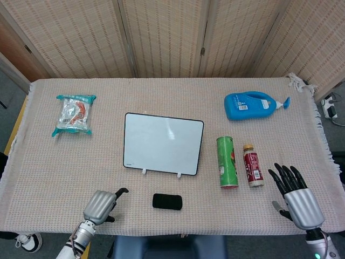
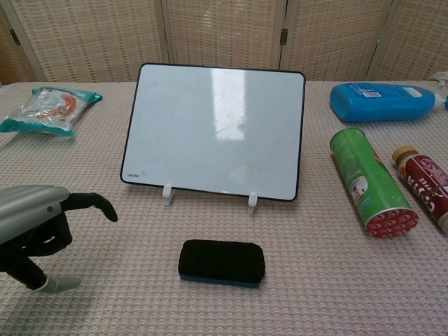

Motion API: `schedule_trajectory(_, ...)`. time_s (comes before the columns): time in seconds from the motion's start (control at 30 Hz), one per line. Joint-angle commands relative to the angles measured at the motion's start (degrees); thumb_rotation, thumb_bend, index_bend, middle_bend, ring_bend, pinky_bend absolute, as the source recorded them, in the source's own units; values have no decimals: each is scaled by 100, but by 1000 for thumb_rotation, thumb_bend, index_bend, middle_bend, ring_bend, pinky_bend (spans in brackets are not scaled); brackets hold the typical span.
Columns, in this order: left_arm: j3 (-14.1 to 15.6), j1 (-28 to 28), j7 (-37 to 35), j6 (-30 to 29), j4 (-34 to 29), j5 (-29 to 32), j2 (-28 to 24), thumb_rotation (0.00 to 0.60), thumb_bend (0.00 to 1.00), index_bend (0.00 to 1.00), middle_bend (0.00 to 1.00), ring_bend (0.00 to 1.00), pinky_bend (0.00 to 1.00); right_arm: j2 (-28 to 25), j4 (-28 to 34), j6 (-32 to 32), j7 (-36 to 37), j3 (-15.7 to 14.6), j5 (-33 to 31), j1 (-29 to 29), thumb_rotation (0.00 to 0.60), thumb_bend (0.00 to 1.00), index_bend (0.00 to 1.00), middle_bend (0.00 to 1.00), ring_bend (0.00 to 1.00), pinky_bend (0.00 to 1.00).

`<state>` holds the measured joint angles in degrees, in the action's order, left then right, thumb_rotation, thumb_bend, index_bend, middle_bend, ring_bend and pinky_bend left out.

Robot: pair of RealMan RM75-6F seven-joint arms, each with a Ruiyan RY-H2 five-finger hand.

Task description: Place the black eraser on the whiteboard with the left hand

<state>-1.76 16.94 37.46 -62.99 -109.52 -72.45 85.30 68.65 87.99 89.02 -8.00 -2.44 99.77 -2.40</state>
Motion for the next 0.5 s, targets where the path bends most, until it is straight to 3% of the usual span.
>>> schedule_trajectory(0.03,-176,277,409,100,94,545,462,600,285,293,1000,1000,1000,-6,3,4,17,-2,1,-1,600,268,0,0,36,48)
schedule_trajectory(0.27,-412,661,882,12,242,1305,1020,600,286,289,1000,1000,1000,-63,13,97,113,-9,31,23,600,268,0,0,36,48)
schedule_trajectory(0.5,-384,941,1173,-155,350,1652,1429,600,286,297,1000,1000,1000,-86,48,77,122,-8,-7,25,600,268,0,0,37,48)
